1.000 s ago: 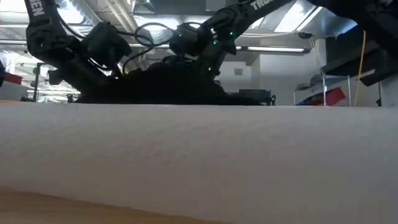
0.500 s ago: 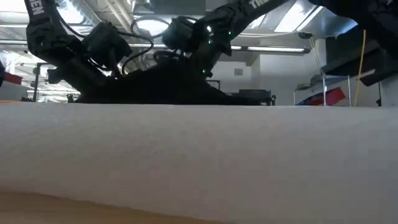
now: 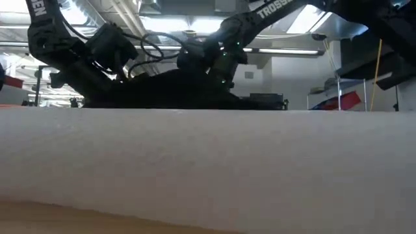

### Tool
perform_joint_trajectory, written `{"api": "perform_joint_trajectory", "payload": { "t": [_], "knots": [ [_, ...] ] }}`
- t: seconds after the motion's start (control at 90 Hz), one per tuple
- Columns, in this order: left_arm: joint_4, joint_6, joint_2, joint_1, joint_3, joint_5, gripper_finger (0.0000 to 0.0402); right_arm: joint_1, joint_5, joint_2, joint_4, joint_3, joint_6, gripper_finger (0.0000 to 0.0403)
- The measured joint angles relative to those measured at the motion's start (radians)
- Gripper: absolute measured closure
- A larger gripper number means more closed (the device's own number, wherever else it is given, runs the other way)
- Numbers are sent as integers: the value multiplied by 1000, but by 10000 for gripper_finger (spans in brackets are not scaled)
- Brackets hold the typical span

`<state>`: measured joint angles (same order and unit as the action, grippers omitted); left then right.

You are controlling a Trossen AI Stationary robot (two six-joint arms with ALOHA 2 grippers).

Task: Unpack backpack
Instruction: Move the black bag to the center of the table

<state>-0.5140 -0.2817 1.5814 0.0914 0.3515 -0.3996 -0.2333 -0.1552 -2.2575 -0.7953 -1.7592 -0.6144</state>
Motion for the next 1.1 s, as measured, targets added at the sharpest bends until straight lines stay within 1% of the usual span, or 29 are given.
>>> {"api": "perform_joint_trajectory", "payload": {
  "t": [0.078, 0.144, 0.189, 0.244, 0.378, 0.5, 0.578, 0.656, 0.722, 0.833, 0.978, 1.044, 1.1],
  "knots": [
    [2, 0, 0, 0, 0, 0, 217, -3, 22, 14, -88, 6, 9, 330],
    [4, 2, 0, 0, 0, 0, 217, -6, 34, 26, -126, 7, 11, 375],
    [7, 3, 0, 0, 0, 0, 217, -9, 52, 41, -178, 7, 17, 391],
    [8, 5, 0, 0, 0, -2, 217, -11, 60, 59, -222, 8, 45, 395],
    [9, 3, 0, 0, 0, 0, 217, -17, 63, 91, -244, 10, 66, 402],
    [-5, 4, 0, 0, -2, 0, 217, -17, 85, 136, -99, 6, 106, 402],
    [-34, 21, 1, 0, -4, 11, 217, -13, 96, 141, -18, 6, 80, 399],
    [-88, 47, 3, -9, -6, 47, 217, -2, 142, 129, 28, 7, 31, 382],
    [-152, 68, 6, -26, -6, 61, 217, 8, 152, 117, 65, 7, -2, 355],
    [-244, 105, 6, -60, -6, 83, 217, 20, 151, 94, 78, 7, -53, 287],
    [-290, 131, 30, -82, -4, 80, 217, 40, 149, 79, 93, 7, -178, 193],
    [-298, 125, 55, -84, -4, 76, 217, 52, 161, 69, 99, 7, -254, 161],
    [-308, 108, 81, -84, -3, 74, 217, 60, 186, 64, 103, 7, -298, 145]
  ]
}}
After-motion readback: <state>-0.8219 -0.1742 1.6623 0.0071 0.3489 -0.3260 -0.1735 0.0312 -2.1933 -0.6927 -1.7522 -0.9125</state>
